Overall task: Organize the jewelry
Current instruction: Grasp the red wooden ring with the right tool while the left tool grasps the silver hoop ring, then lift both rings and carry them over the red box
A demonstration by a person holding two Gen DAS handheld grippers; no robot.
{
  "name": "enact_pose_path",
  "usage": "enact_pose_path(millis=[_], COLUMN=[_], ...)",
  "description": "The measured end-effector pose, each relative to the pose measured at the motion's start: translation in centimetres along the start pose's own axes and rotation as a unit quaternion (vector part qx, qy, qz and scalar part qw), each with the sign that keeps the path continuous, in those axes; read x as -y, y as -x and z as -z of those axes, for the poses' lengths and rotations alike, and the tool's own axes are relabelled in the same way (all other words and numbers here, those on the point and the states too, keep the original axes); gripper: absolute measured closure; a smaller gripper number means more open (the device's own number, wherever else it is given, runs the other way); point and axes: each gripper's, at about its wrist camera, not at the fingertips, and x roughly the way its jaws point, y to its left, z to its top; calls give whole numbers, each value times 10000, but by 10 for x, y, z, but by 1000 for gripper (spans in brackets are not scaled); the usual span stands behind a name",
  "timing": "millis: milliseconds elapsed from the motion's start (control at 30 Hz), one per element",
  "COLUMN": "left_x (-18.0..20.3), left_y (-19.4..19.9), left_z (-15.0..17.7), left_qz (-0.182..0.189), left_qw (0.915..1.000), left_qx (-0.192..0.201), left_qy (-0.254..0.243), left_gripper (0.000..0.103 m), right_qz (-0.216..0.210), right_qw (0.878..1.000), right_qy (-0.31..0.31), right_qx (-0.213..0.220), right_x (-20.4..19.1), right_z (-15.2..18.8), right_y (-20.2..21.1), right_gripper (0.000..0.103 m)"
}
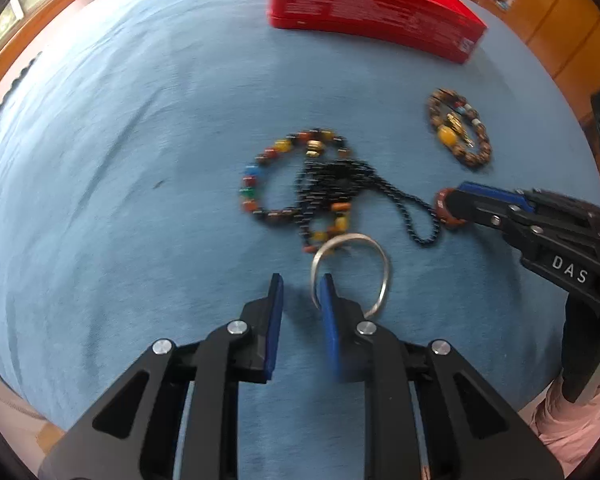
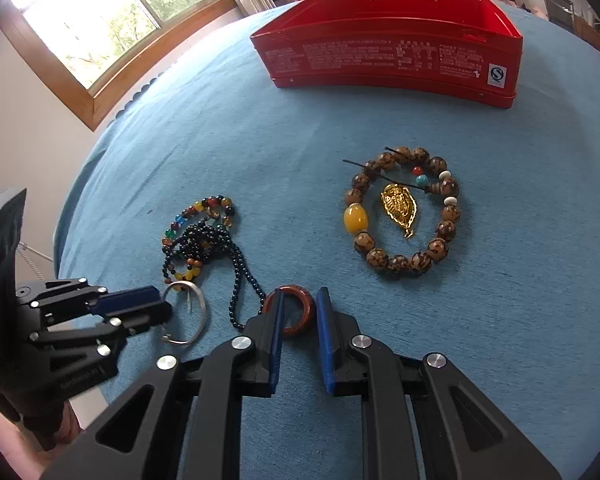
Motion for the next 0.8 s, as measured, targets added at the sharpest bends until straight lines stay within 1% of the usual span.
enact_pose_path(millis=[67, 133, 167, 200, 267, 367, 433, 500, 533, 567, 600, 700, 800], left_x=[-6, -5, -3, 1, 8, 18, 17, 15, 13, 12, 9, 0, -6], left_y=[-2, -2, -2, -4, -6, -9, -8, -7, -6, -5, -4, -1, 2], left_z=[-2, -2, -2, -2, 1, 2, 3, 3, 3, 5, 5, 8, 11], left_qz=[68, 85, 74, 91, 32, -182, -194, -190, -163, -137, -93, 86, 259], left_qw=[10000, 10000, 9999, 9998, 9994, 9982, 9977, 9977, 9978, 9980, 9982, 9984, 9982], left_qx=[-3, 31, 55, 72, 110, 231, 302, 358, 368, 371, 367, 376, 432], left_qy=[23, -23, -75, -154, -325, -525, -568, -550, -521, -499, -471, -406, -325], left_gripper=[85, 82, 76, 67, 58, 58, 61, 78, 83, 93, 101, 101, 102], right_qz=[33, 64, 77, 94, 144, 227, 353, 416, 406, 386, 368, 176, 164], right_qw=[10000, 10000, 9999, 9999, 9998, 9995, 9990, 9985, 9985, 9984, 9985, 9995, 9995], right_qy=[21, 37, 44, 56, 79, 154, 244, 339, 365, 390, 393, 257, 191], right_qx=[-16, -33, -51, -70, -108, -130, -117, -99, -103, -110, -108, 16, 170], right_x=[-2, -4, -5, -6, -7, -9, -12, -16, -17, -18, -17, -13, -9], right_z=[0, -1, -1, 0, 0, 1, 2, 3, 4, 5, 5, 5, 4], right_y=[-1, -2, -1, -1, -1, -3, -4, -5, -5, -5, -5, 4, 15], right_gripper=[87, 87, 87, 87, 87, 87, 91, 92, 92, 92, 92, 94, 94])
